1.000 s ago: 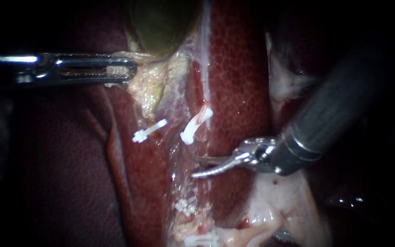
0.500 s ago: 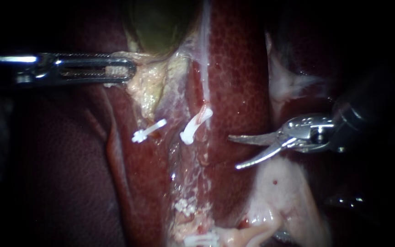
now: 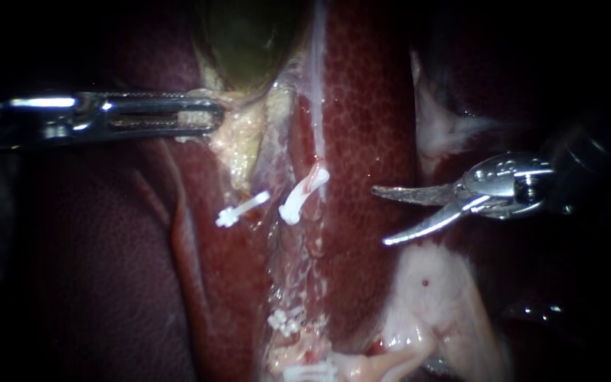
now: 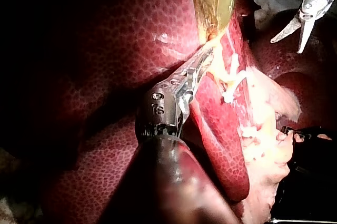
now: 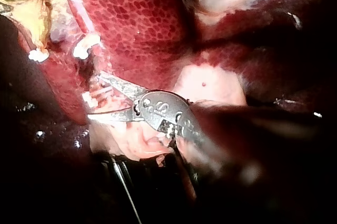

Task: Go back from the cut right tube

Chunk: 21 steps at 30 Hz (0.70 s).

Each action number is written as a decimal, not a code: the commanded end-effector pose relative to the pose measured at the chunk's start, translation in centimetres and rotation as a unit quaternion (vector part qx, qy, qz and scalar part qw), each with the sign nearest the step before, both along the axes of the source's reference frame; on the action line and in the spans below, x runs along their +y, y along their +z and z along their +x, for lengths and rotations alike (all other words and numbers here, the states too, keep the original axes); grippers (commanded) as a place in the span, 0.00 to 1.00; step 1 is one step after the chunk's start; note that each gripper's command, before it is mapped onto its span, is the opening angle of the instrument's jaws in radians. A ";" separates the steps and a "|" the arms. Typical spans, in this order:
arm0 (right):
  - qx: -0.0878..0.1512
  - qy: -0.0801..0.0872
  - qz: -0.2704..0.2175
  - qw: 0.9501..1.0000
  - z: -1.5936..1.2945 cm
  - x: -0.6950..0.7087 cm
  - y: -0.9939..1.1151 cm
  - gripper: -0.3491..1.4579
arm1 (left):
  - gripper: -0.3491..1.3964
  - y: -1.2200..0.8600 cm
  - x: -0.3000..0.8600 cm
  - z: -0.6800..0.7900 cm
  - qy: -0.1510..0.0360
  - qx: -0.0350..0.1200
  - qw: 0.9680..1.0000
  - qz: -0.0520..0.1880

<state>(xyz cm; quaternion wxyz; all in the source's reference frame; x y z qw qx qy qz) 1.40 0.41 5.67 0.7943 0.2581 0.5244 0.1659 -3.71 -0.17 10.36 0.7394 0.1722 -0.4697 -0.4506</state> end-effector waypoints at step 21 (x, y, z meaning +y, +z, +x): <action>0.000 0.000 -0.003 1.000 0.03 0.00 0.01 0.98 | 0.01 0.25 -0.25 -0.40 0.023 0.004 1.000 0.013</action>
